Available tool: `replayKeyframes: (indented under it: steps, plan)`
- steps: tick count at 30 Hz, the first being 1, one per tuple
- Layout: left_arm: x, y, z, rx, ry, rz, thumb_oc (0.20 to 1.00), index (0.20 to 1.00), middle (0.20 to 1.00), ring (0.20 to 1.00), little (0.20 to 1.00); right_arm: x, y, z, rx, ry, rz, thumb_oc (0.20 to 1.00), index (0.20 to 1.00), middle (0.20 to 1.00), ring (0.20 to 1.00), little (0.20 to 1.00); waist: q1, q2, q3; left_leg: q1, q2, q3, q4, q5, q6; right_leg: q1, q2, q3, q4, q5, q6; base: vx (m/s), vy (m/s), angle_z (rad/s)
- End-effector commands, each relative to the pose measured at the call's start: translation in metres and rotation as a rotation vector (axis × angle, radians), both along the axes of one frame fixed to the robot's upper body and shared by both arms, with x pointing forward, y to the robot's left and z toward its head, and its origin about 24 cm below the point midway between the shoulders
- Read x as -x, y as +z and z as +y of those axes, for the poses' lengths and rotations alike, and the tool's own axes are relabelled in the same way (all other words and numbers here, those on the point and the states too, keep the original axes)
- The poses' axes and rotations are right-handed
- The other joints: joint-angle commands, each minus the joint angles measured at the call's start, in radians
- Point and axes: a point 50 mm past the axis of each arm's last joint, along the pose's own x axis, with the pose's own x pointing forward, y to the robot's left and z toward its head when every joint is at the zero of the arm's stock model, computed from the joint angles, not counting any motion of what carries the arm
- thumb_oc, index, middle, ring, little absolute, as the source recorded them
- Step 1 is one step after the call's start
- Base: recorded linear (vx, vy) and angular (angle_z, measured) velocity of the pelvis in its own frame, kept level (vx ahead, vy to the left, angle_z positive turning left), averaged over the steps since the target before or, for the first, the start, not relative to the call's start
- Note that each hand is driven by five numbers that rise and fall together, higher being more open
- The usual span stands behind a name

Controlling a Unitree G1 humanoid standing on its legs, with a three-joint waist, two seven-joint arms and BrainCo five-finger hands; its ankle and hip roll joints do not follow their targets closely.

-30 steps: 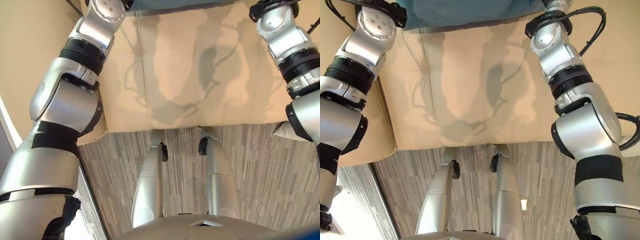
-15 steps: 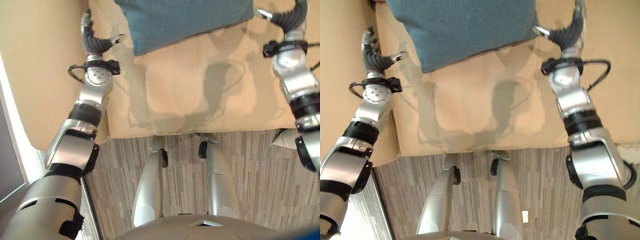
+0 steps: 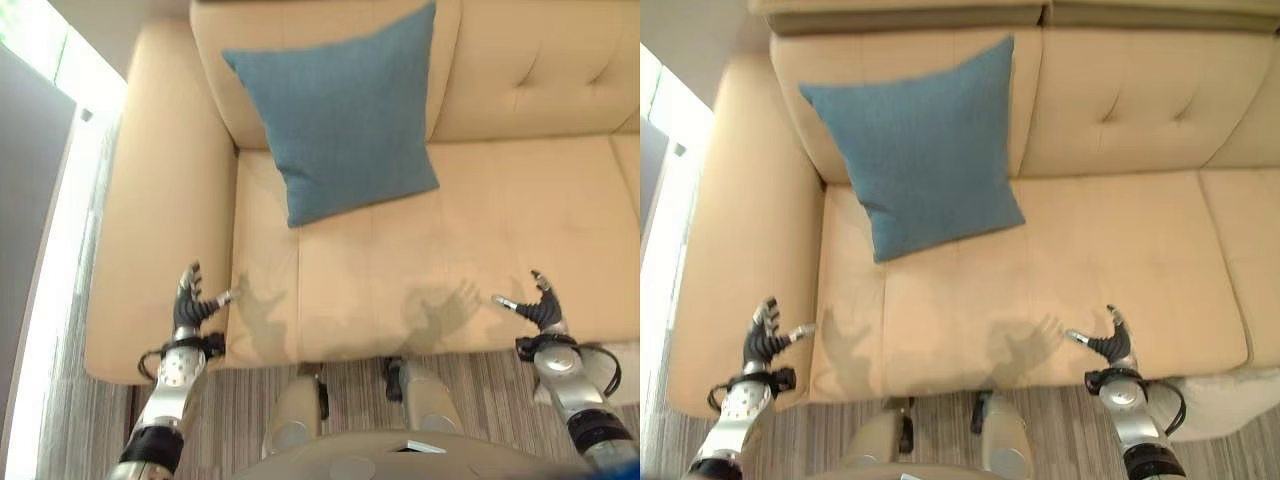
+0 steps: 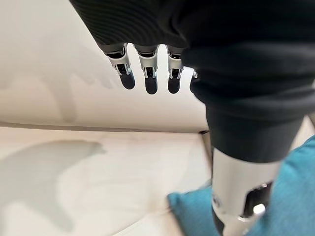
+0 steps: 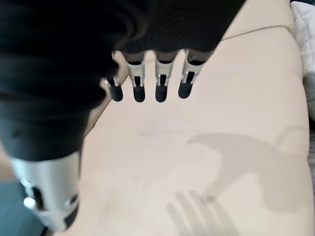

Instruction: Pick up all the scattered cushions and arrange them neatly on the sofa.

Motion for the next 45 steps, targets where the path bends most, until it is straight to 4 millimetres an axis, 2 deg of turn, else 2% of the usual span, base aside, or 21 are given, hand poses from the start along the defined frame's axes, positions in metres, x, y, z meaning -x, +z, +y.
replayKeyframes:
  steps: [1,6,7,13,16,19,22,26,27,29,32,34,35,36,37,38,39,41,45]
  plan:
    - [-0.022,0.002,-0.005,-0.003,-0.05,-0.016,1.0,1.0,1.0,1.0,1.0,-0.022,0.013,0.006,0.021,0.104,-0.049,1.0,1.0,1.0,1.0,1.0,0.015,-0.035,0.041,0.106,0.027,0.071,0.005,-0.087,-0.065,0.127,-0.014,-0.019,-0.226,0.142,0.095,-0.08,-0.034,0.13]
    - [0.029,-0.045,-0.018,0.036,-0.049,0.275,1.0,1.0,1.0,1.0,1.0,0.012,-0.022,0.013,-0.002,0.102,0.137,1.0,1.0,1.0,1.0,1.0,0.027,-0.033,0.025,0.203,0.035,0.084,0.005,-0.114,-0.061,0.221,0.009,-0.013,-0.226,0.11,0.089,-0.06,-0.046,-0.01]
    - [0.044,-0.056,-0.021,0.036,-0.053,0.36,1.0,1.0,1.0,1.0,1.0,0.026,-0.033,0.013,-0.01,0.08,0.208,1.0,1.0,1.0,1.0,1.0,0.031,-0.033,0.022,0.233,0.039,0.082,0.005,-0.123,-0.056,0.251,0.018,-0.008,-0.226,0.092,0.083,-0.07,-0.064,-0.11]
    - [0.067,-0.068,-0.018,-0.01,-0.052,0.511,1.0,1.0,1.0,1.0,1.0,0.055,-0.053,0.013,-0.009,0.048,0.351,1.0,1.0,1.0,1.0,1.0,0.036,-0.041,0.008,0.326,0.046,0.084,0.005,-0.139,-0.053,0.353,0.042,0.001,-0.226,0.061,0.065,-0.01,-0.052,-0.17]
    - [0.065,-0.067,-0.016,-0.036,-0.052,0.51,1.0,1.0,1.0,1.0,1.0,0.056,-0.053,0.013,0.007,0.044,0.345,1.0,1.0,1.0,1.0,1.0,0.036,-0.041,-0.001,0.346,0.047,0.086,0.005,-0.144,-0.055,0.372,0.042,-0.006,-0.226,0.058,0.066,0.04,-0.006,0.04]
    - [0.058,-0.064,-0.015,-0.051,-0.05,0.478,1.0,1.0,1.0,1.0,1.0,0.044,-0.046,0.011,0.024,0.047,0.287,1.0,1.0,1.0,1.0,1.0,0.038,-0.041,0.006,0.352,0.046,0.086,0.005,-0.147,-0.056,0.376,0.04,-0.011,-0.226,0.058,0.067,0.04,0.002,0.04]
    - [0.027,-0.051,-0.016,-0.05,-0.026,0.338,1.0,1.0,1.0,1.0,1.0,-0.006,-0.015,0.009,0.077,0.067,0.096,1.0,1.0,1.0,1.0,1.0,0.046,-0.035,0.08,0.312,0.047,0.082,0.005,-0.135,-0.057,0.339,0.031,-0.028,-0.225,0.075,0.071,-0.08,-0.005,0.02]
    - [-0.007,-0.031,-0.019,-0.026,-0.011,0.169,1.0,1.0,1.0,1.0,1.0,-0.049,0.016,0.01,0.119,0.061,-0.056,1.0,1.0,1.0,1.0,1.0,0.059,-0.024,0.161,0.221,0.05,0.068,0.005,-0.104,-0.064,0.25,0.016,-0.056,-0.204,0.091,0.069,-0.17,-0.031,0.21]
    - [-0.019,-0.023,-0.022,-0.014,-0.009,0.1,1.0,1.0,1.0,1.0,1.0,-0.066,0.032,0.01,0.126,0.042,-0.131,1.0,1.0,1.0,1.0,1.0,0.07,-0.018,0.188,0.171,0.053,0.059,0.005,-0.086,-0.07,0.202,0.005,-0.071,-0.194,0.099,0.067,-0.13,-0.049,0.34]
    - [-0.025,-0.016,-0.021,-0.002,-0.009,0.048,1.0,1.0,1.0,1.0,1.0,-0.076,0.044,0.004,0.142,0.014,-0.179,1.0,1.0,1.0,1.0,1.0,0.077,-0.014,0.188,0.116,0.054,0.05,0.005,-0.072,-0.076,0.148,-0.001,-0.088,-0.188,0.107,0.069,-0.06,-0.052,0.38]
    - [-0.031,-0.004,-0.021,0.032,-0.01,-0.043,1.0,1.0,1.0,1.0,1.0,-0.101,0.077,-0.005,0.181,-0.029,-0.304,1.0,1.0,1.0,1.0,1.0,0.1,-0.006,0.198,0.03,0.056,0.032,0.005,-0.053,-0.083,0.069,-0.006,-0.103,-0.174,0.113,0.068,-0.04,-0.043,0.26]
    - [-0.035,0.008,-0.021,0.061,-0.006,-0.128,1.0,1.0,1.0,1.0,1.0,-0.123,0.113,-0.014,0.215,-0.08,-0.433,1.0,1.0,1.0,1.0,1.0,0.129,0.007,0.2,-0.046,0.057,0.019,0.005,-0.037,-0.084,-0.01,-0.009,-0.106,-0.15,0.114,0.066,-0.05,-0.005,0.1]
    - [-0.035,0.008,-0.021,0.061,-0.006,-0.128,1.0,1.0,1.0,1.0,1.0,-0.123,0.113,-0.014,0.215,-0.08,-0.433,1.0,1.0,1.0,1.0,1.0,0.129,0.007,0.198,-0.049,0.057,0.019,0.005,-0.037,-0.084,-0.014,-0.01,-0.106,-0.149,0.114,0.065,-0.03,-0.003,0.02]
    - [-0.037,0.011,-0.022,0.076,-0.008,-0.154,1.0,1.0,1.0,1.0,1.0,-0.13,0.128,-0.019,0.23,-0.101,-0.485,1.0,1.0,1.0,1.0,1.0,0.139,0.011,0.197,-0.078,0.059,0.014,0.005,-0.034,-0.087,-0.043,-0.013,-0.112,-0.142,0.114,0.066,-0.04,-0.011,0.07]
    - [-0.042,0.019,-0.022,0.089,-0.009,-0.205,1.0,1.0,1.0,1.0,1.0,-0.139,0.154,-0.027,0.264,-0.129,-0.573,1.0,1.0,1.0,1.0,1.0,0.155,0.023,0.196,-0.122,0.058,0.002,0.005,-0.025,-0.092,-0.092,-0.021,-0.117,-0.121,0.11,0.063,0.05,-0.037,0.13]
    - [-0.044,0.023,-0.023,0.096,-0.009,-0.226,1.0,1.0,1.0,1.0,1.0,-0.142,0.166,-0.03,0.282,-0.145,-0.614,1.0,1.0,1.0,1.0,1.0,0.162,0.031,0.186,-0.135,0.06,-0.009,0.005,-0.048,-0.101,-0.109,-0.017,-0.112,-0.114,0.082,0.069,0.05,-0.035,0.34]
    - [-0.049,0.03,-0.027,0.11,-0.019,-0.274,1.0,1.0,1.0,1.0,1.0,-0.147,0.19,-0.036,0.326,-0.171,-0.697,1.0,1.0,1.0,1.0,1.0,0.175,0.043,0.187,-0.173,0.057,-0.02,0.005,-0.045,-0.108,-0.147,-0.023,-0.121,-0.099,0.076,0.068,0.07,-0.039,0.37]
    - [-0.058,0.043,-0.032,0.125,-0.038,-0.347,1.0,1.0,1.0,1.0,1.0,-0.154,0.223,-0.042,0.383,-0.196,-0.798,1.0,1.0,1.0,1.0,1.0,0.191,0.062,0.178,-0.243,0.049,-0.034,0.005,-0.037,-0.113,-0.224,-0.031,-0.129,-0.071,0.066,0.068,-0.03,0.001,0.41]
    - [-0.061,0.052,-0.038,0.152,-0.072,-0.403,1.0,1.0,1.0,1.0,1.0,-0.156,0.261,-0.053,0.461,-0.246,-0.892,1.0,1.0,1.0,1.0,1.0,0.214,0.076,0.155,-0.317,0.035,-0.049,0.005,-0.034,-0.116,-0.304,-0.038,-0.129,-0.056,0.062,0.075,-0.01,0.015,0.25]
